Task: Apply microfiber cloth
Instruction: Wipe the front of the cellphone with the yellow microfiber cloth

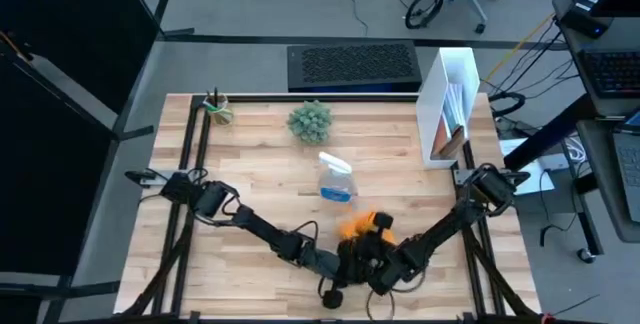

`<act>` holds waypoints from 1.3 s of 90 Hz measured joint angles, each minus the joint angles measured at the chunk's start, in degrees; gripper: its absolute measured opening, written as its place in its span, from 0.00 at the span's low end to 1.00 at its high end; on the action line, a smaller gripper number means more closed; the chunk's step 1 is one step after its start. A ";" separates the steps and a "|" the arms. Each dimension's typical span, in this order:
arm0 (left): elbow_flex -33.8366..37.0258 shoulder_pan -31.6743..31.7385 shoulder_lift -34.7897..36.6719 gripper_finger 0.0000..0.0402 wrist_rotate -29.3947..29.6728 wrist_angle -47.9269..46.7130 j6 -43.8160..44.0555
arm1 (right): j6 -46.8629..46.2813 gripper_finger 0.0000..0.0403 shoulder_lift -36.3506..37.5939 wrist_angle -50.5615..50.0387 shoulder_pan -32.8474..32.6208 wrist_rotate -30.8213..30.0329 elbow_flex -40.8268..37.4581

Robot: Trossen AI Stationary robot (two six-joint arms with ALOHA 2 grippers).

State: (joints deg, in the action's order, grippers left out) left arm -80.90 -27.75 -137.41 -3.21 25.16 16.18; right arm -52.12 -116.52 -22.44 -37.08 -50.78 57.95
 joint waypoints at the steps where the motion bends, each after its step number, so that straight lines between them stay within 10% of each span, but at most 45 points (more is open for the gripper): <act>1: 0.12 -0.07 -0.04 0.04 0.26 -0.20 -0.86 | -0.96 0.01 0.03 -0.81 0.00 0.00 0.00; 29: 0.24 -0.13 -0.11 0.04 1.63 0.47 -0.70 | -12.41 0.01 7.15 -16.82 -3.14 5.28 -0.75; 62: 0.30 -0.04 1.38 0.04 2.44 -0.09 -0.04 | -12.15 0.01 21.14 -14.89 -9.54 4.67 -0.39; 90: 0.43 0.92 12.61 0.04 6.80 -15.24 -3.70 | -13.38 0.01 32.55 -2.62 -23.54 18.53 -0.35; 117: 0.24 6.77 11.33 0.04 6.36 -6.80 -7.58 | -8.09 0.01 29.16 8.79 -31.64 2.75 -0.22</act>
State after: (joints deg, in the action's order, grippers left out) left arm -80.66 -20.98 -126.08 3.15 18.36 8.60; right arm -60.21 -87.36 -13.65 -68.72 -48.04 57.74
